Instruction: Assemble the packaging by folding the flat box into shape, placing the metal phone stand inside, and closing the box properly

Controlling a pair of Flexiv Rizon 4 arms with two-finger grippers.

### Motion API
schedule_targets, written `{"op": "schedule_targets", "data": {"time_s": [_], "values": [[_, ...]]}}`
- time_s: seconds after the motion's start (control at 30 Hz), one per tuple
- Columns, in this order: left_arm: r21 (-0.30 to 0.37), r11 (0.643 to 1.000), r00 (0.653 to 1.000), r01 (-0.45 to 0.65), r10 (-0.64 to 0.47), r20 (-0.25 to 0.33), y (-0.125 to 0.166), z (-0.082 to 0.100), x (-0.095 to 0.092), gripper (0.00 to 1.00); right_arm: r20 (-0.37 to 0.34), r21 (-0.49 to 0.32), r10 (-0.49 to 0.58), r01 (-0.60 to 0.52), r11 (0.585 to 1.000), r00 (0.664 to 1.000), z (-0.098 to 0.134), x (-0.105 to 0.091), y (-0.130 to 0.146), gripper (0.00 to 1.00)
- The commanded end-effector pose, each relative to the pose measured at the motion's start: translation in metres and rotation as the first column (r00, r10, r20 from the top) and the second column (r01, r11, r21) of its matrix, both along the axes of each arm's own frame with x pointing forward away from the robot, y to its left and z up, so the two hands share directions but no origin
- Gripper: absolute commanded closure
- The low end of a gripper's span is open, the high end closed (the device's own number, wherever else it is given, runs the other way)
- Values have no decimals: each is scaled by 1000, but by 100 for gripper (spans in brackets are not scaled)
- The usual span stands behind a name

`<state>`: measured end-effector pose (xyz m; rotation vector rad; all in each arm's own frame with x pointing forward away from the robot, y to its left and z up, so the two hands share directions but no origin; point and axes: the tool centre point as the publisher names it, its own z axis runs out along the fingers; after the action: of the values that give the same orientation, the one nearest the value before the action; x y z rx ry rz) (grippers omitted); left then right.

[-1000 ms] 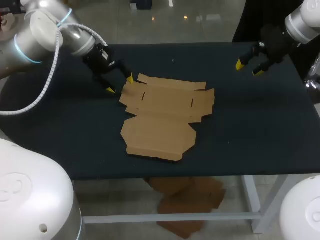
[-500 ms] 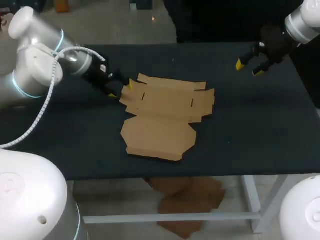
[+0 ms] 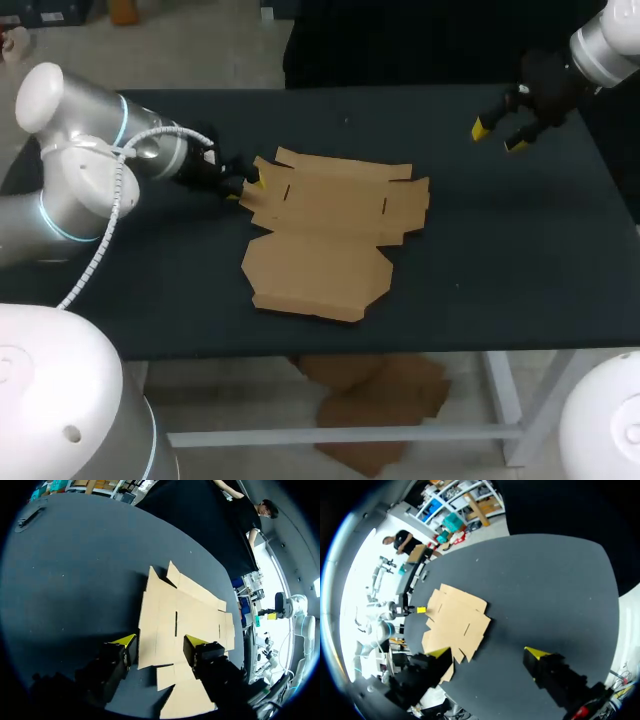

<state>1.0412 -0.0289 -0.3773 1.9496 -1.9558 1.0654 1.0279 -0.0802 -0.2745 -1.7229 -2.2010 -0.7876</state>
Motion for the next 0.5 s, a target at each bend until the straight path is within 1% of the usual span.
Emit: {"op": "schedule_targets", "data": {"time_s": [0.03, 0.07, 0.13, 0.3, 0.33, 0.37, 0.4, 0.43, 0.5], "values": [[13, 1000, 1000, 23, -23, -20, -3, -1, 4, 46, -1, 2, -6, 6, 1000, 1000, 1, -1, -1, 0], [16, 999, 999, 31, -30, -25, -4, -1, 4, 50, 2, 8, -19, 19, 1000, 1000, 0, -2, -1, 0], [22, 999, 999, 37, -36, -33, -5, -3, 4, 52, 3, 23, -36, 35, 999, 999, 0, -6, -2, 0], [33, 998, 998, 45, -43, -52, -7, -6, 5, 51, 5, 36, -51, 51, 998, 999, -3, -19, -2, 0], [34, 998, 998, 46, -44, -54, -7, -7, 6, 53, 4, 37, -51, 50, 998, 999, -4, -22, -1, 0], [31, 998, 997, 49, -47, -59, -7, -8, 6, 68, 3, 36, -48, 48, 998, 999, -6, -24, 0, 0], [29, 998, 997, 50, -48, -61, -7, -8, 7, 90, 2, 37, -46, 46, 998, 999, -7, -27, 0, 0], [30, 998, 997, 50, -48, -62, -7, -8, 8, 100, 0, 37, -46, 45, 998, 999, -7, -28, 0, 0], [21, 998, 995, 65, -63, -71, -6, -8, 10, 100, -3, 37, -44, 44, 998, 999, -8, -32, 1, 0]]}}
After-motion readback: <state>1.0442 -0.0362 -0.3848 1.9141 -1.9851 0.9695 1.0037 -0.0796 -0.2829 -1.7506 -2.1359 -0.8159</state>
